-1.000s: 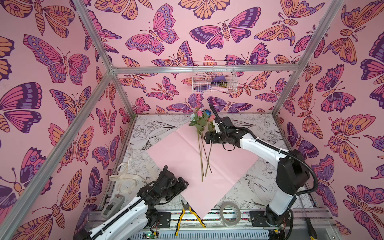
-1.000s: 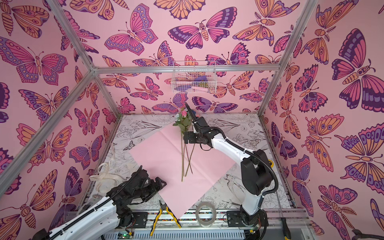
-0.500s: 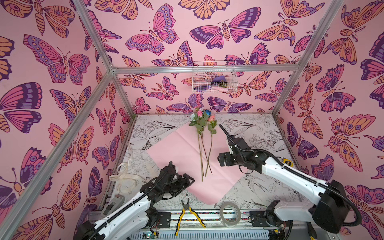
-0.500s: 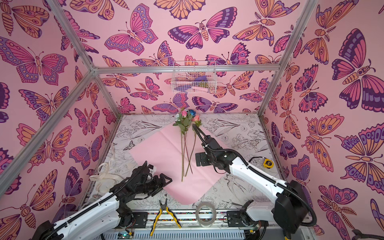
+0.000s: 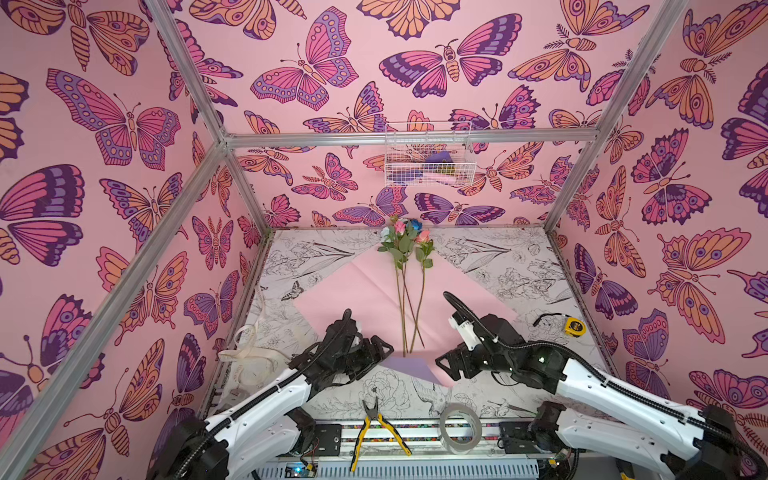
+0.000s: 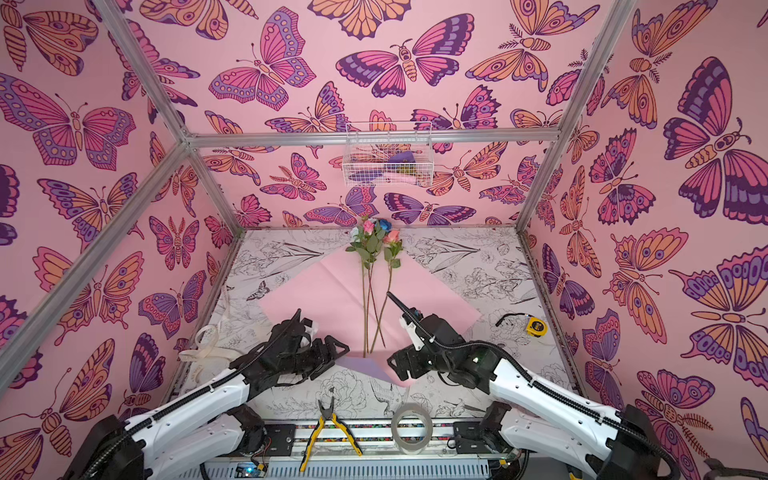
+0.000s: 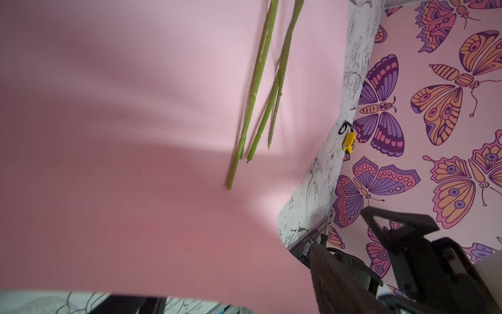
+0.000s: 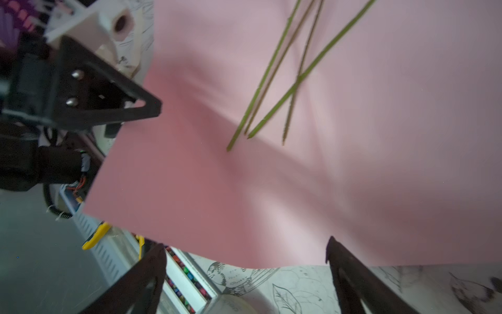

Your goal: Tie the bouquet of fake flowers

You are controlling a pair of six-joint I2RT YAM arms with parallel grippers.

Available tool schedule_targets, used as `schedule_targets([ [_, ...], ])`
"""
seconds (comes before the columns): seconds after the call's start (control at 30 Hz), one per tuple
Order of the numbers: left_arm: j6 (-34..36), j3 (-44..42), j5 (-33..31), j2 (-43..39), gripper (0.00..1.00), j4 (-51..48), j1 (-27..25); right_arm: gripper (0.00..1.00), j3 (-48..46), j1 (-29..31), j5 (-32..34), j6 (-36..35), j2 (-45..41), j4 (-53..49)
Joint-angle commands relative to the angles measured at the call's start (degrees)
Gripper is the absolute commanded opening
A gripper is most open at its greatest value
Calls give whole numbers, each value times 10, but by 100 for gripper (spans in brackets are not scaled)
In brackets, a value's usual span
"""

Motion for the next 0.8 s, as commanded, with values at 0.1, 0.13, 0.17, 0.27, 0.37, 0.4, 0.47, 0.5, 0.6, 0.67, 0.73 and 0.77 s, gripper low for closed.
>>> schedule_targets([
  [0.1,-9,3,14,18,81,28,6,96,-12,48,-41,-44,46,88],
  [0.13,-9,3,12,20,81,28,6,95,-8,53,-38,-49,58,88],
  [0.17,-8,4,12,20,81,28,8,95,-5,56,-33,-53,69,89],
  [0.27,-8,6,12,20,81,29,8,90,-3,59,-36,-60,101,106],
  [0.37,-9,4,11,16,81,27,9,79,-3,59,-37,-61,124,128],
  [0.4,-9,3,11,14,81,27,9,73,-1,60,-32,-61,132,132],
  [0.47,-10,1,10,9,81,25,9,56,10,59,-17,-66,143,129],
  [0.5,-10,1,9,6,81,23,9,46,17,59,1,-68,148,124],
  [0.6,1,1,5,-11,82,9,11,20,49,59,60,-85,172,96],
  [0.67,20,9,-13,-26,84,-26,16,11,72,59,79,-108,194,83],
  [0.73,40,21,-40,-44,84,-73,22,6,107,58,104,-130,223,60],
  [0.77,48,27,-53,-55,84,-92,24,3,126,58,118,-141,240,43],
])
